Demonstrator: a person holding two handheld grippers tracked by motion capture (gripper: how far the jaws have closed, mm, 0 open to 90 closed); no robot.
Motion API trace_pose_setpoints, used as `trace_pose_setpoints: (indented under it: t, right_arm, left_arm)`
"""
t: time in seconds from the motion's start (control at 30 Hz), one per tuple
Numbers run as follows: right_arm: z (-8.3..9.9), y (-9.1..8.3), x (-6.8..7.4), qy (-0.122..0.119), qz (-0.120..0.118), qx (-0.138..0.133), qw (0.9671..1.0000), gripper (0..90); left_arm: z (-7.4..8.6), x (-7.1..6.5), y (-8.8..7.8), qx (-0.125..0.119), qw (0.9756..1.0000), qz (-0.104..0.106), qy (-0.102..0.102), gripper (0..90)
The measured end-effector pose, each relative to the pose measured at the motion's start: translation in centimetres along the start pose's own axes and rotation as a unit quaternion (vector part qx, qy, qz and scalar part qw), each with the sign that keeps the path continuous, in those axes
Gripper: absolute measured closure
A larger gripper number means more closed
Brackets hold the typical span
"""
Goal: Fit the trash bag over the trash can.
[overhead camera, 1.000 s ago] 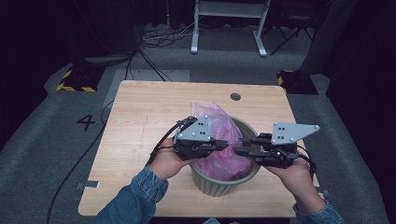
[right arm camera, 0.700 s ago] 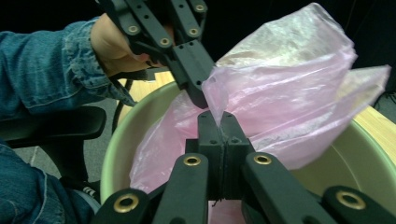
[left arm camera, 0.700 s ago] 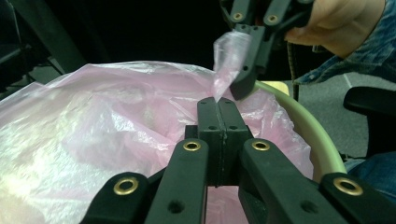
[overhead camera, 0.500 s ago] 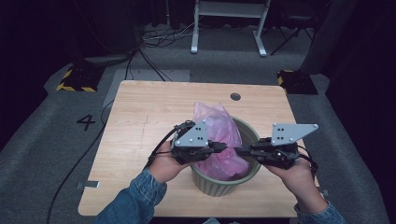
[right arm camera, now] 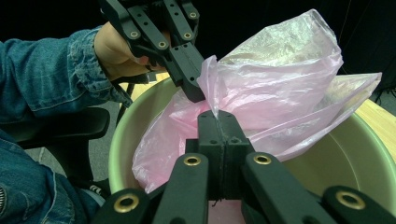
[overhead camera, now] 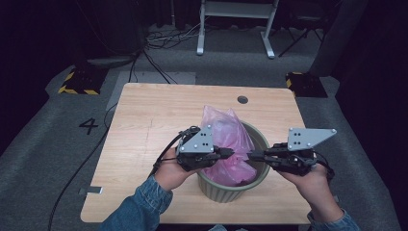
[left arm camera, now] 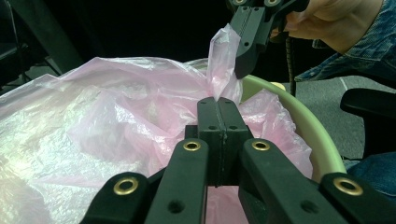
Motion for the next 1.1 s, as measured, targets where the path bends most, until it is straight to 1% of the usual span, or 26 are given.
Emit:
trace_pose_setpoints:
  t: [0.13, 0.23, 0.37, 0.53, 0.63, 0.73, 0.77, 0.8, 0.83, 0.87, 0.9, 0.97, 1.1]
  right_arm:
    - [0.1, -0.1, 0.0, 0.001, 0.0, -0.001, 1.0, 89.5]
    - [0.2, -0.2, -0.3, 0.008, 0.005, 0.002, 1.0, 89.5]
    - [0.6, -0.4, -0.8, 0.022, 0.007, 0.0, 0.9997, 89.7]
    - [0.7, -0.6, -0.9, 0.023, 0.011, -0.004, 0.9997, 89.7]
    - [0.9, -0.8, -1.3, 0.028, 0.02, -0.005, 0.9994, 89.8]
    - [1.0, -0.9, -1.7, 0.034, 0.022, -0.008, 0.9991, 89.4]
    - [1.0, -0.9, -1.8, 0.035, 0.022, -0.009, 0.9991, 87.6]
    - [1.0, -1.0, -1.9, 0.037, 0.028, -0.013, 0.9989, 82.2]
    - [0.9, -1.2, -2.0, 0.04, 0.032, -0.022, 0.9984, 77.5]
    - [0.7, -1.4, -2.0, 0.045, 0.029, -0.032, 0.9981, 72.2]
    - [0.5, -1.6, -2.1, 0.049, 0.028, -0.042, 0.9975, 69.7]
    - [0.2, -1.8, -2.1, 0.047, 0.028, -0.05, 0.9972, 69.7]
    - [-0.5, -1.3, -1.5, 0.043, 0.011, -0.054, 0.9975, 69.7]
  left_arm:
    - [0.0, -0.1, 0.0, -0.001, 1.0, -0.003, 0.001, 89.9]
    - [0.2, 0.0, 0.1, 0.007, 0.9998, -0.019, -0.003, 89.9]
    - [0.4, 0.0, 0.4, 0.008, 0.9998, -0.017, -0.003, 89.9]
    - [0.6, 0.0, 0.4, 0.006, 0.9998, -0.017, -0.009, 90.0]
    - [0.7, 0.0, 0.4, 0.004, 0.9997, -0.018, -0.014, 89.9]
    - [0.9, 0.0, 0.6, 0.005, 0.9997, -0.019, -0.013, 89.9]
    - [0.9, 0.0, 0.6, 0.008, 0.9996, -0.023, -0.014, 89.9]
    - [1.0, 0.1, 0.7, 0.008, 0.9996, -0.022, -0.015, 89.9]
    - [1.0, 0.1, 0.7, 0.007, 0.9996, -0.019, -0.019, 89.9]
    - [1.1, 0.2, 0.7, 0.005, 0.9996, -0.017, -0.021, 89.9]
    - [1.1, 0.2, 0.7, 0.003, 0.9997, -0.014, -0.021, 89.9]
    - [1.1, 0.2, 0.8, 0.002, 0.9997, -0.012, -0.02, 89.9]
    - [1.0, 0.1, 1.0, 0.005, 0.9998, -0.013, -0.017, 89.8]
Point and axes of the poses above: each handheld gripper's, and its own axes: y roughly forward along the jaws, z roughly out of its underside, x roughly to its left, the point moved 7 cm from there along y, roughly forward along the jaws, and after that the axes turned 10 degrees about x, right-handed, at the moved point
